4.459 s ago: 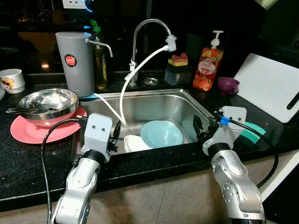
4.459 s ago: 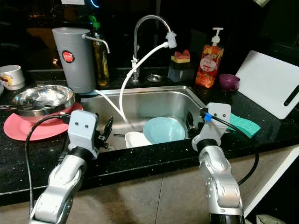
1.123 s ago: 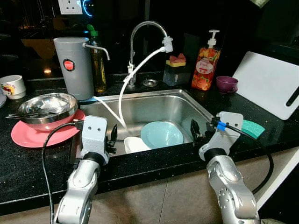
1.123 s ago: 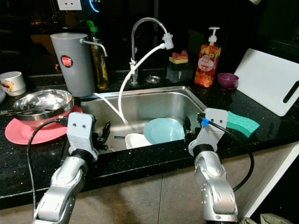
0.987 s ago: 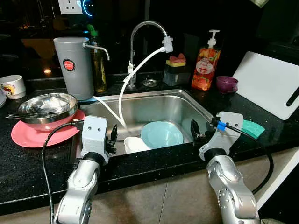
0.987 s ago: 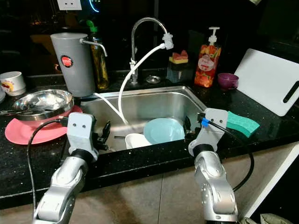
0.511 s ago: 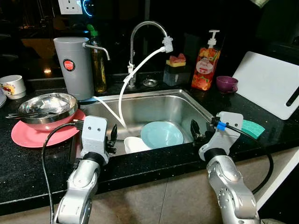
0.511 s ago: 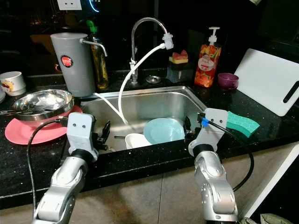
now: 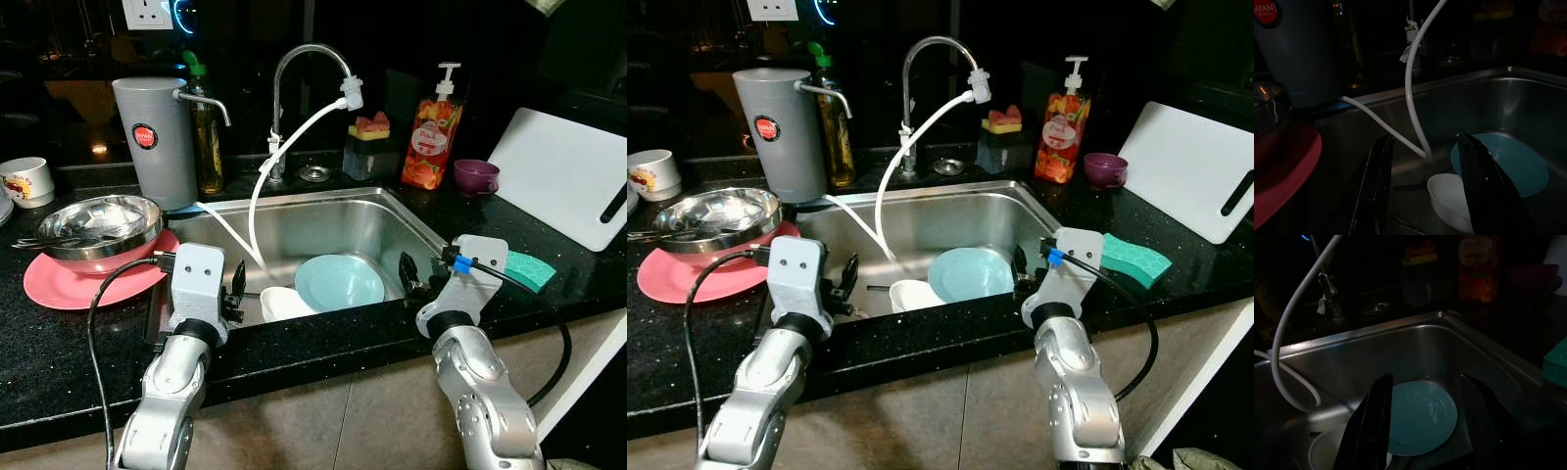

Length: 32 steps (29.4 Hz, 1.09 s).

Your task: Kitchen organization

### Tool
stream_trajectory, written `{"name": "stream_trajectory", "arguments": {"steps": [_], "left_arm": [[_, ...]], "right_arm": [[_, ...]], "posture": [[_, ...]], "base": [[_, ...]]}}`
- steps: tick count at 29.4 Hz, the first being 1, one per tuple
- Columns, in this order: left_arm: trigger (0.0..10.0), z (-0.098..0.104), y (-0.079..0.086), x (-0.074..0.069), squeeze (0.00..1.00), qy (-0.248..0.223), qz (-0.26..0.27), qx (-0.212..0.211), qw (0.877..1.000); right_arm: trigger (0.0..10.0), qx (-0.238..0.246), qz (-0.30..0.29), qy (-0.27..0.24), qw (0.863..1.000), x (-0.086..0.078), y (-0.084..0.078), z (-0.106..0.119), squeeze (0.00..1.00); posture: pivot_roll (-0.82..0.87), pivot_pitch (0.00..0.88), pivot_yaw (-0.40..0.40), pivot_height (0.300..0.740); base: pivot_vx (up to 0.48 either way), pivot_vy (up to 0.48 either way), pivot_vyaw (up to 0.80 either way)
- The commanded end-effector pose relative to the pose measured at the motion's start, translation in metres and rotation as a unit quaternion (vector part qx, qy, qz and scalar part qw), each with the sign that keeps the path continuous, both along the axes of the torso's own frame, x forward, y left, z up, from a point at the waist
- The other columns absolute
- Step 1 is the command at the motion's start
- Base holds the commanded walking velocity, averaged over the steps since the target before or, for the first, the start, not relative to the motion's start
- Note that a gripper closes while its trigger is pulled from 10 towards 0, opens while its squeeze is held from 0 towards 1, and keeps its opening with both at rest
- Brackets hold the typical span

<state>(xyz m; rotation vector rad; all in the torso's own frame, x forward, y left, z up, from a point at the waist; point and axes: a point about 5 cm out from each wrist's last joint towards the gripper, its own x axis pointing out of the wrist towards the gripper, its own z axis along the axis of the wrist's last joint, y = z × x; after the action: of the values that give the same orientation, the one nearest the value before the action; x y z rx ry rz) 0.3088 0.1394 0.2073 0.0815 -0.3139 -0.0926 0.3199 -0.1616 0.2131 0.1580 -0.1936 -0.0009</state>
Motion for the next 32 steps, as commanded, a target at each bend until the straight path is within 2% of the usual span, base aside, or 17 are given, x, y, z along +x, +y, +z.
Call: {"name": "stream_trajectory", "arguments": {"steps": [1, 32], "left_arm": [[10.0, -0.0026, -0.0030, 0.0023, 0.00, 0.004, -0.003, -0.004, 1.000], [10.0, -0.0026, -0.0014, 0.0026, 0.00, 0.002, 0.001, -0.005, 1.000]], "right_arm": [[10.0, 0.002, -0.006, -0.004, 1.000, 0.0014, -0.0036, 0.0010, 0.00], [10.0, 0.003, -0.005, -0.005, 1.000, 0.0028, -0.0030, 0.0015, 0.00]], "posture": [[0.07, 0.045, -0.030, 0.740], [0.08, 0.045, -0.032, 0.740]], "base": [[0.000, 0.000, 0.00], [0.000, 0.000, 0.00]]}}
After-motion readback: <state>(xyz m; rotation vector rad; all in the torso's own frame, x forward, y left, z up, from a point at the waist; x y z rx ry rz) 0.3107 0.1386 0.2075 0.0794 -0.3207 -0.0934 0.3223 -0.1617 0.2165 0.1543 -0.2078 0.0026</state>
